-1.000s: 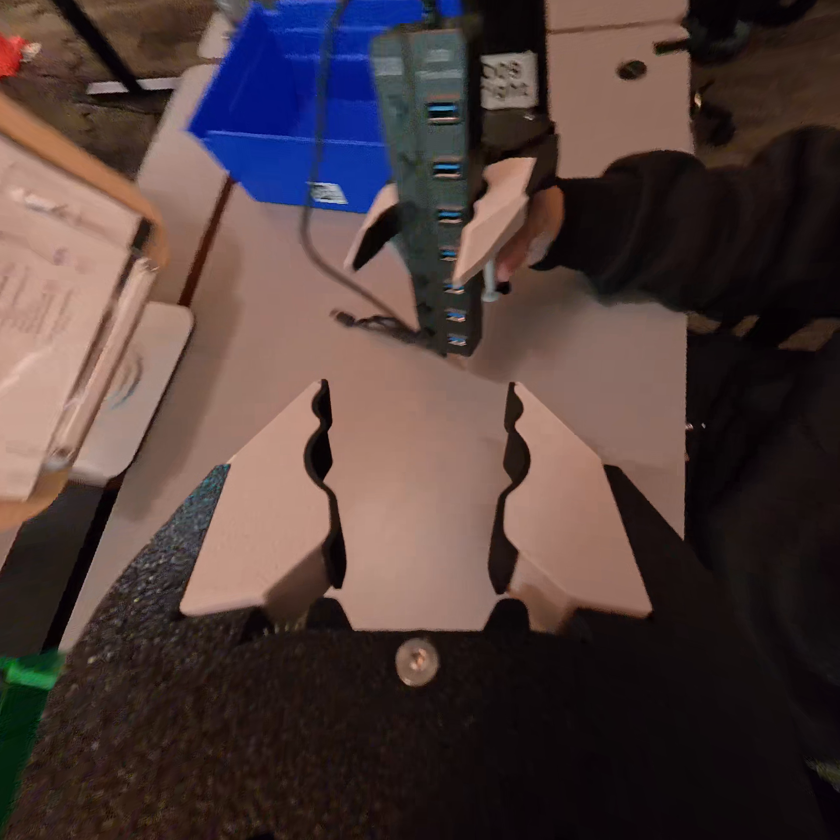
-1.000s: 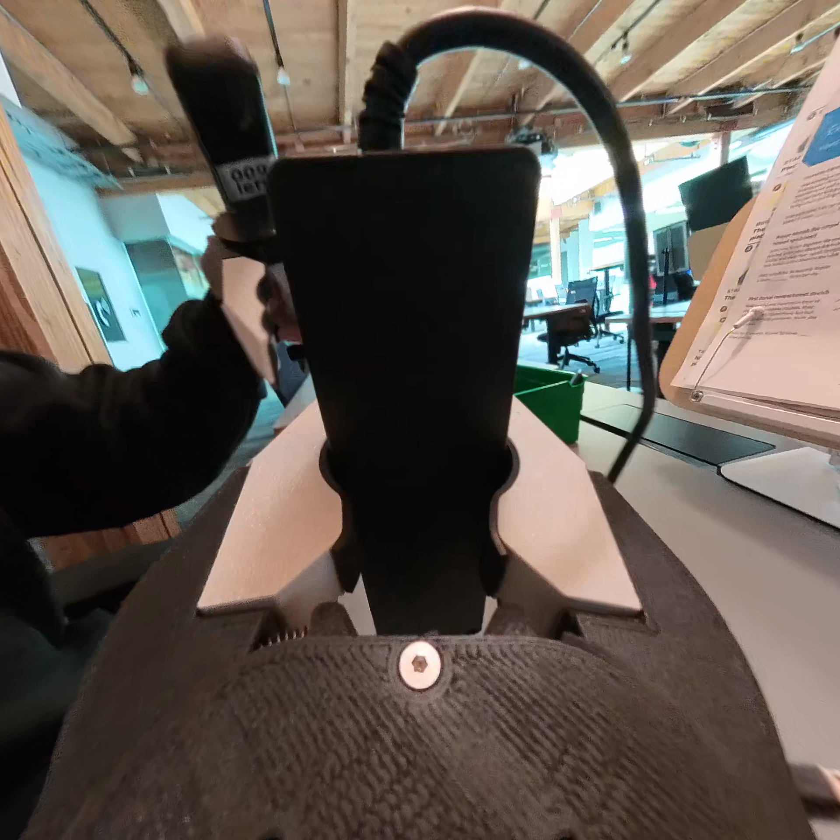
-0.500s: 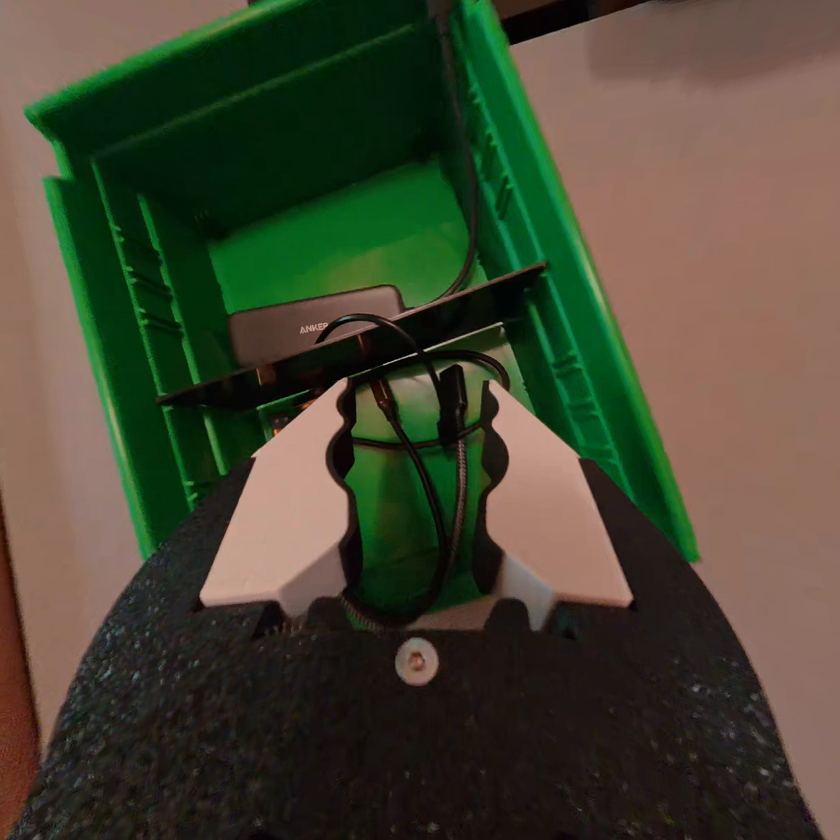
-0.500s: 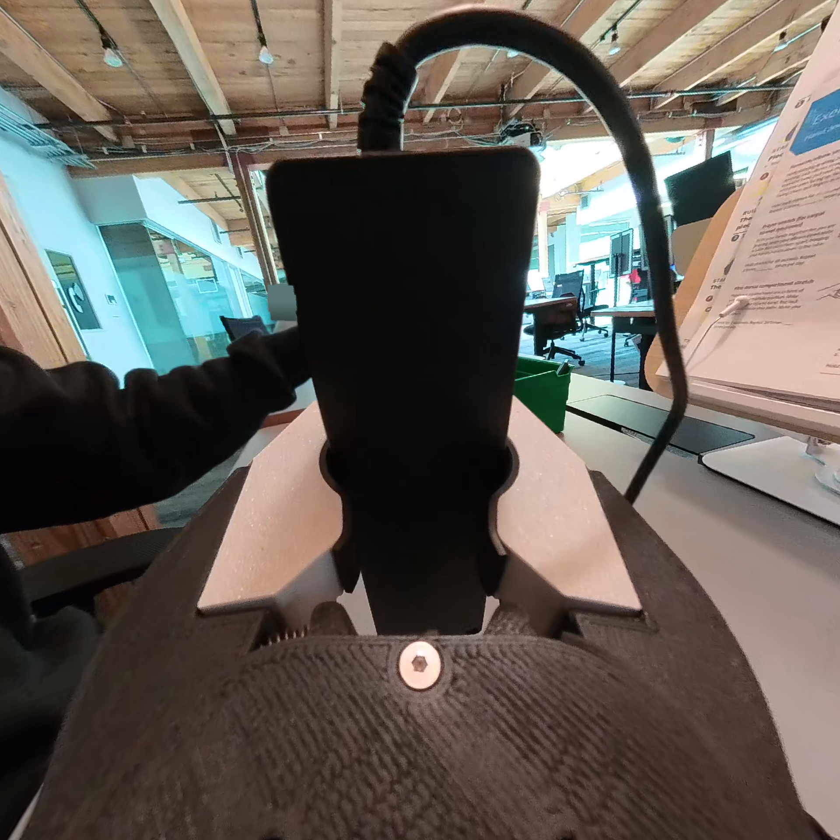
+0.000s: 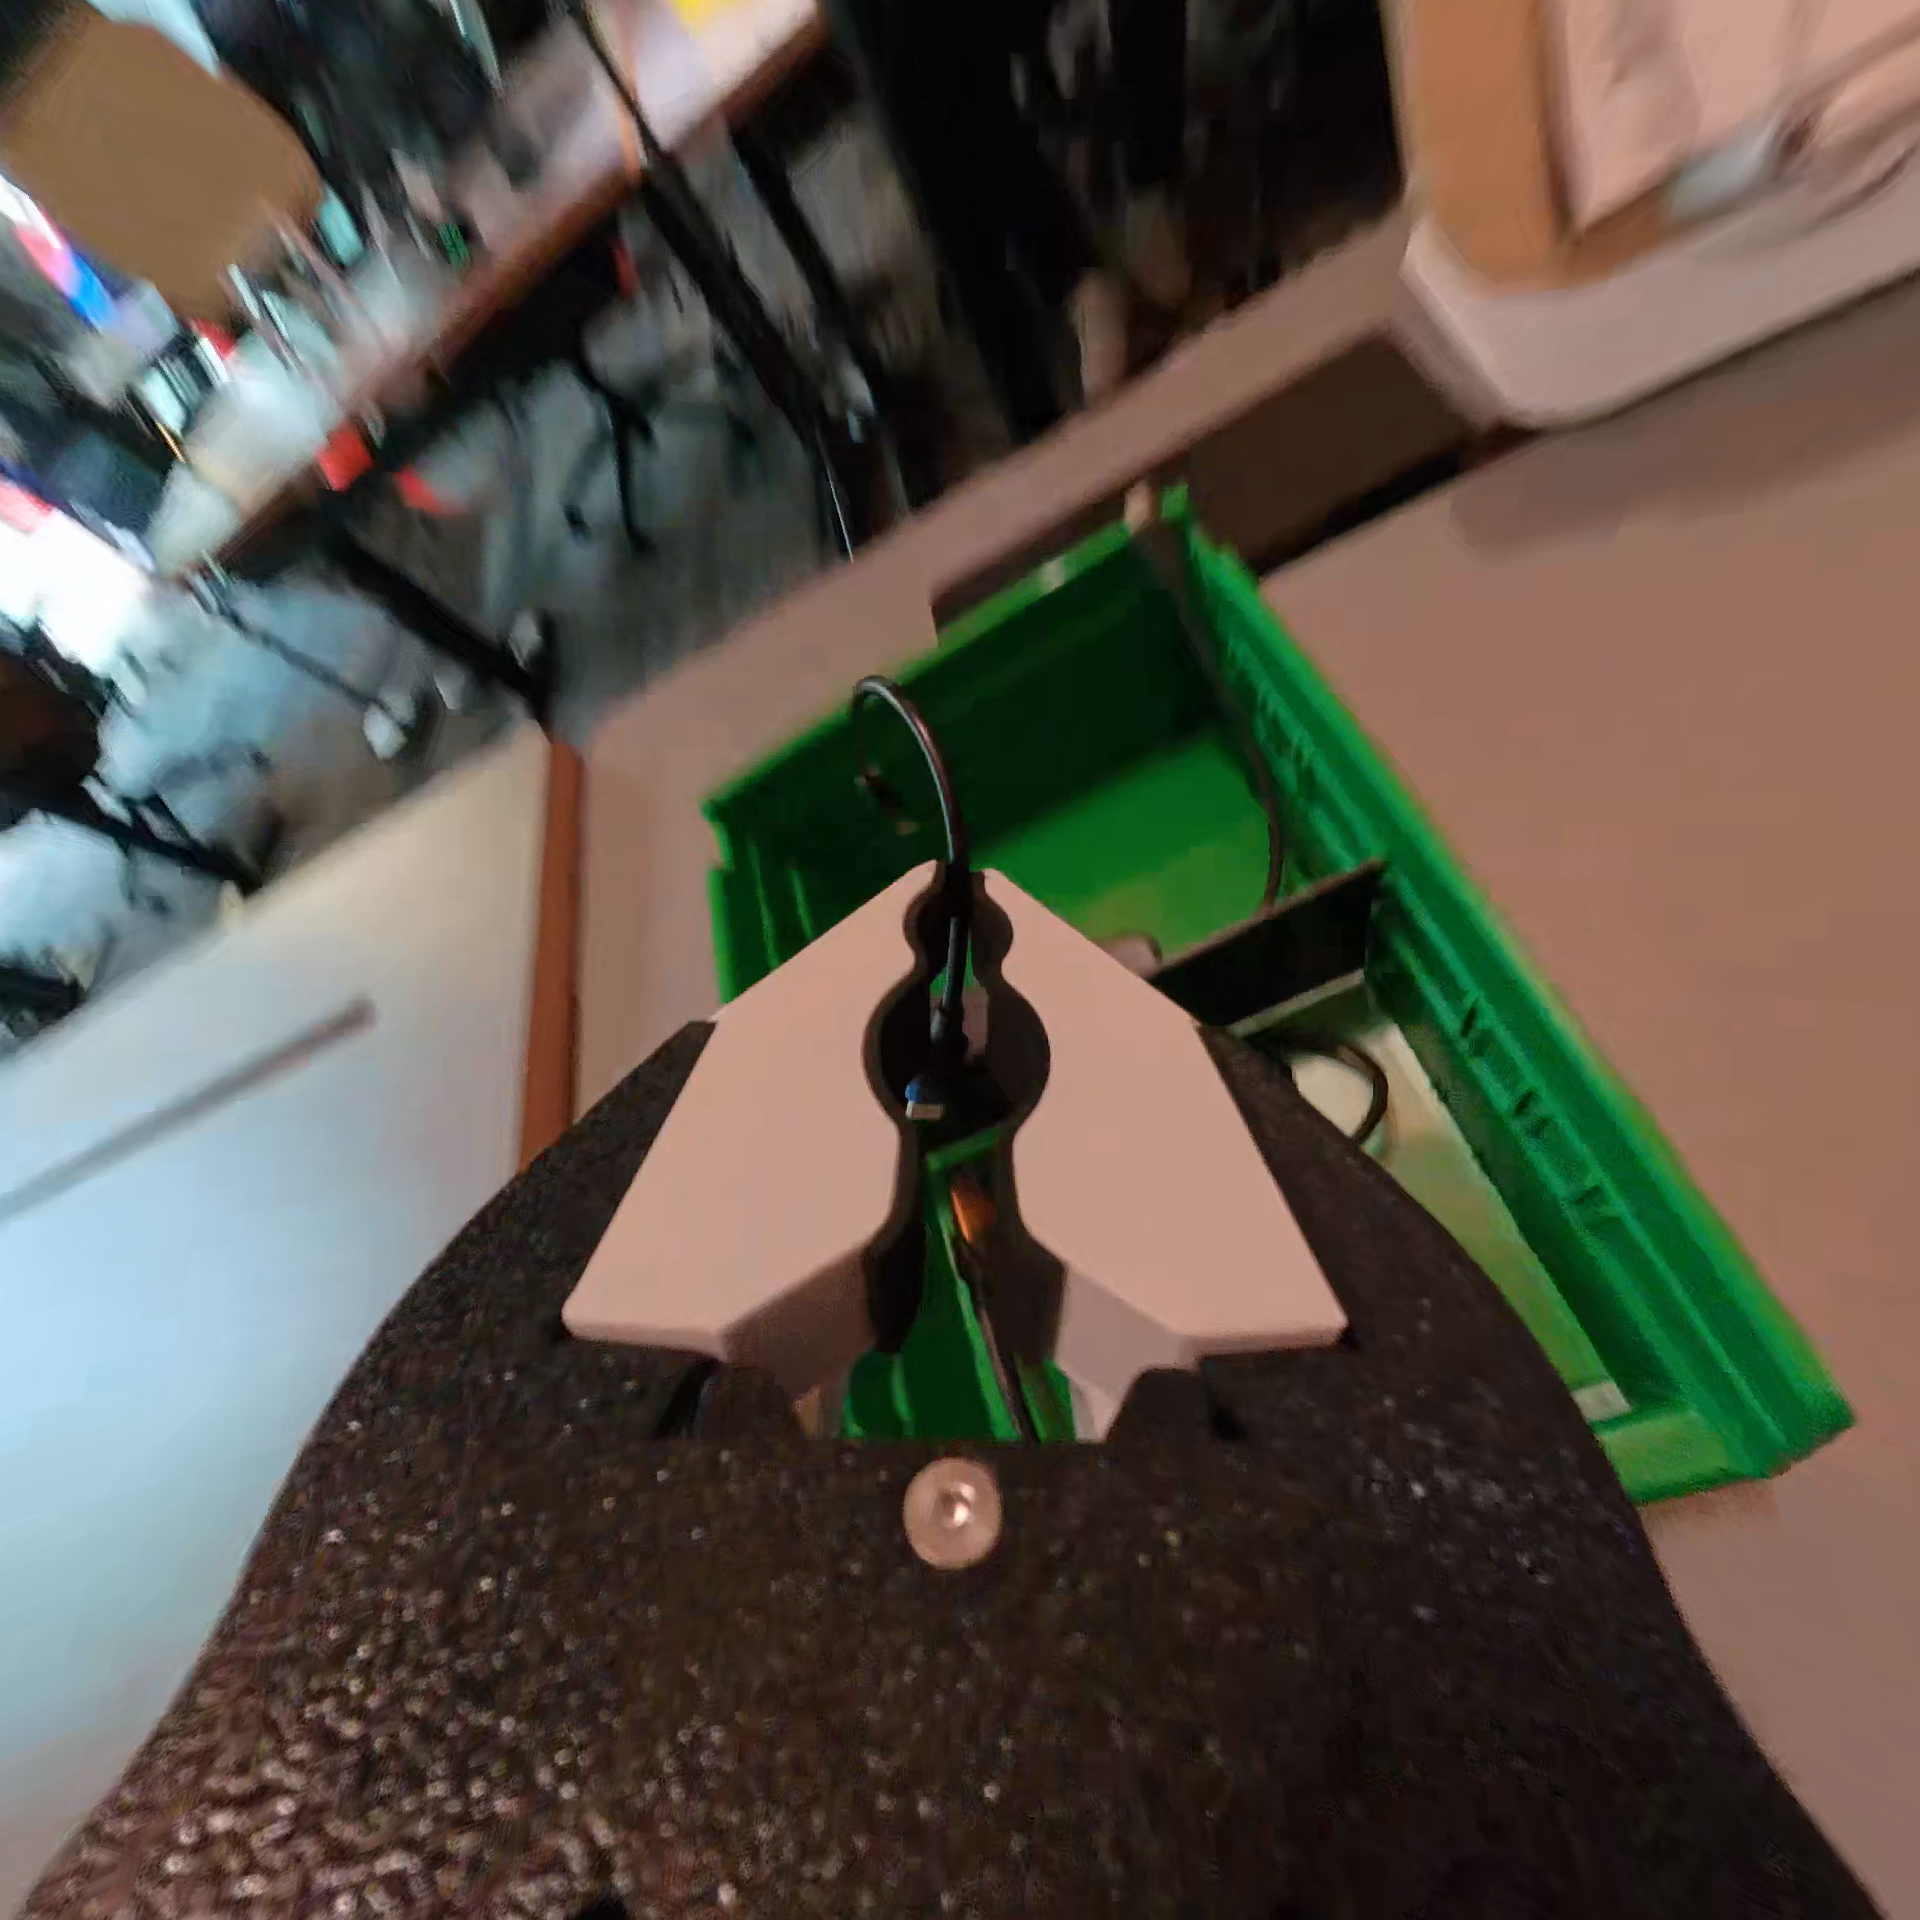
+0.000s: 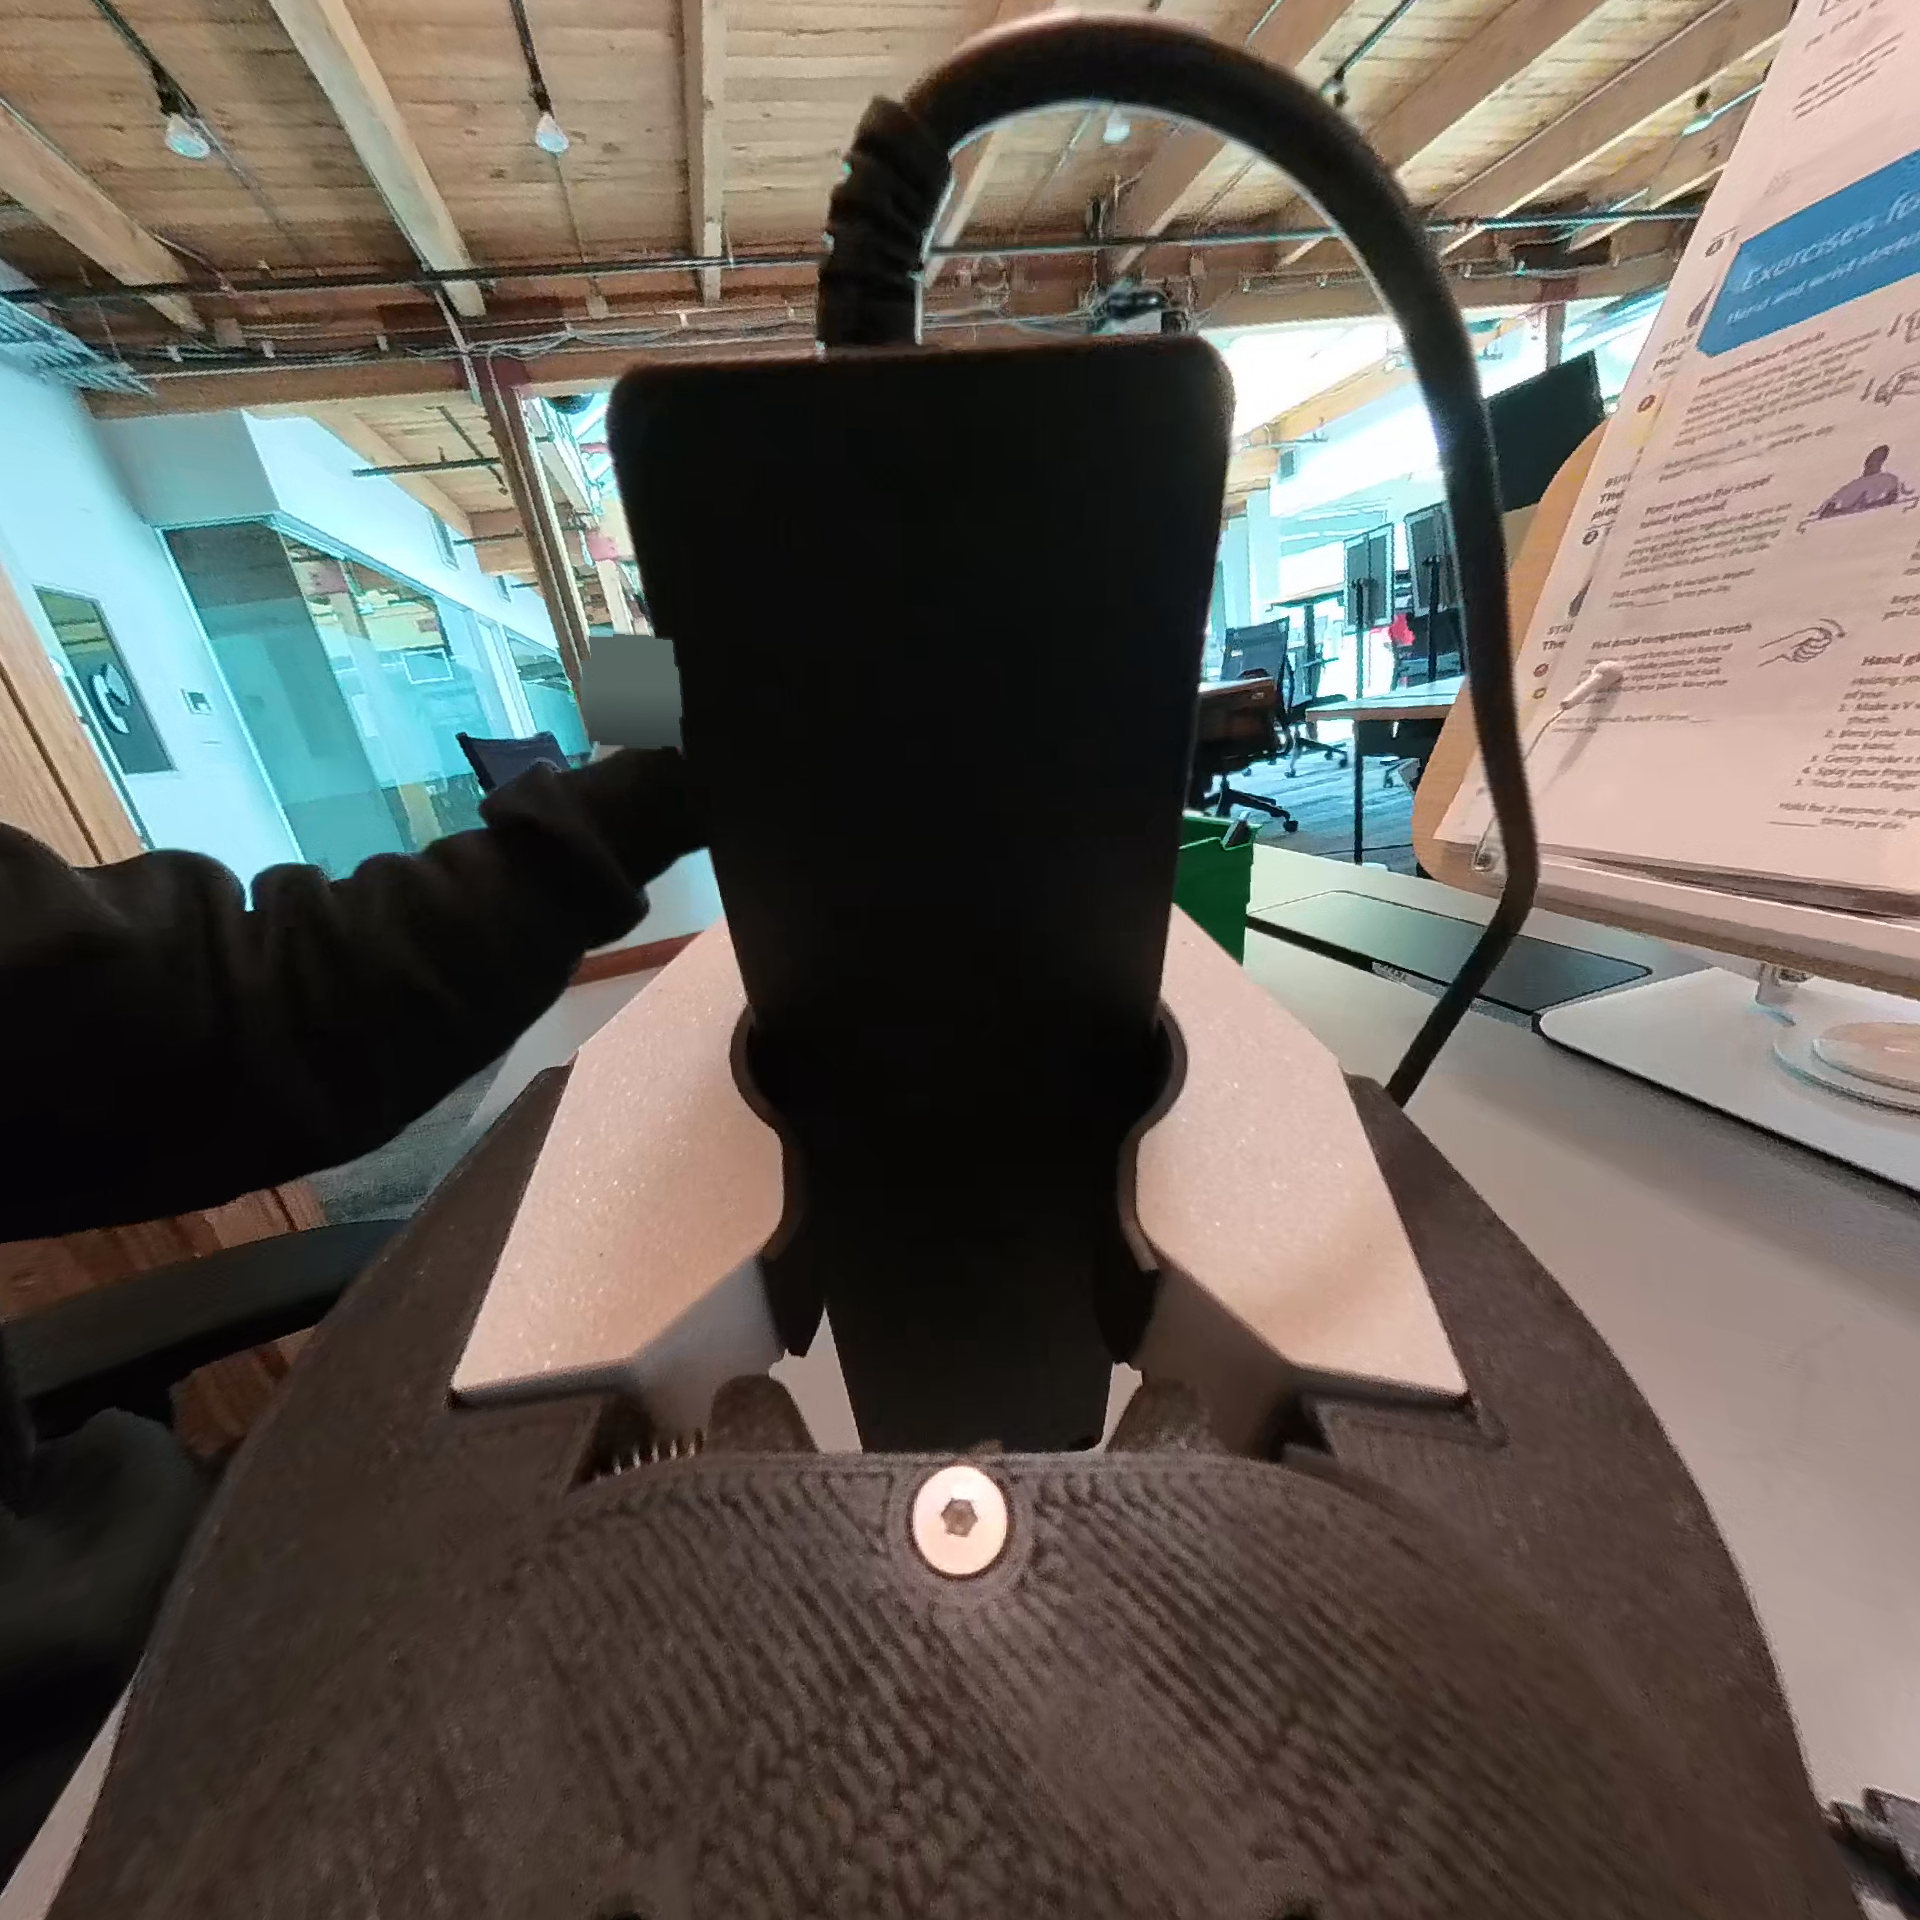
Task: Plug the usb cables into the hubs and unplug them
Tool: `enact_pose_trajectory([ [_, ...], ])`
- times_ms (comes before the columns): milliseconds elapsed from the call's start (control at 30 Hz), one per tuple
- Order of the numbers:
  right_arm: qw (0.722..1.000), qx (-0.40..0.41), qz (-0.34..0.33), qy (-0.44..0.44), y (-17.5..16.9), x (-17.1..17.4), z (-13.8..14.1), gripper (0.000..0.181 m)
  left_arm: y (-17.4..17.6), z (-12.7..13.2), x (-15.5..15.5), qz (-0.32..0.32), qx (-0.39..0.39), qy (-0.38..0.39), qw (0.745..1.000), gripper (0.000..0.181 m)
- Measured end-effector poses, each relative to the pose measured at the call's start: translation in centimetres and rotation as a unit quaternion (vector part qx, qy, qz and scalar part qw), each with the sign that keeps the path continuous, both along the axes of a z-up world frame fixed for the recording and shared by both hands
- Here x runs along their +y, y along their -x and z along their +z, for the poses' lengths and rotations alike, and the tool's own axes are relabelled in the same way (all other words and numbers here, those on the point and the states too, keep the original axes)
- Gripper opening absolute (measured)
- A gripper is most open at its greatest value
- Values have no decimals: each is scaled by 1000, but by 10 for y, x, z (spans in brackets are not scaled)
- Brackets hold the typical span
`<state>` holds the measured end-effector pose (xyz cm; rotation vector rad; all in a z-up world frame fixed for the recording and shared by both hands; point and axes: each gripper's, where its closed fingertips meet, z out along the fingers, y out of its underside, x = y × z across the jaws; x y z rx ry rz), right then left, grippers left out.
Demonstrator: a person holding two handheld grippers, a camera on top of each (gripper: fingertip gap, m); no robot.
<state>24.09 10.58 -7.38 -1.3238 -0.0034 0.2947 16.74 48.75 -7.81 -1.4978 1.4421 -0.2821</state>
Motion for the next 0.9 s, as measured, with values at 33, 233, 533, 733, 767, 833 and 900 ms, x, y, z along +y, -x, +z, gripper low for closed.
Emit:
enact_pose_trajectory([
  [33, 1000, 0, -3, -2, -2, -1, 1, 63, -5, 22, -15, -40, -23, -31, 998, 1],
  [233, 999, 9, -19, -31, -16, -17, 12, 63, -17, 42, -177, -352, -72, -138, 923, 0],
  [533, 998, 14, 8, -55, -16, -31, 17, 63, 22, -109, -277, -515, 64, -188, 834, 0],
  [733, 989, -12, 134, -53, 23, -38, 13, 63, 56, -153, -271, -551, 131, -75, 821, 4],
  [767, 987, -10, 150, -58, 28, -39, 14, 63, 60, -156, -268, -547, 137, -54, 824, 11],
  [833, 983, -9, 171, -64, 35, -40, 14, 63, 66, -160, -266, -542, 151, -9, 827, 28],
  [900, 980, -11, 189, -65, 41, -41, 13, 63, 68, -156, -267, -535, 143, 20, 833, 31],
])
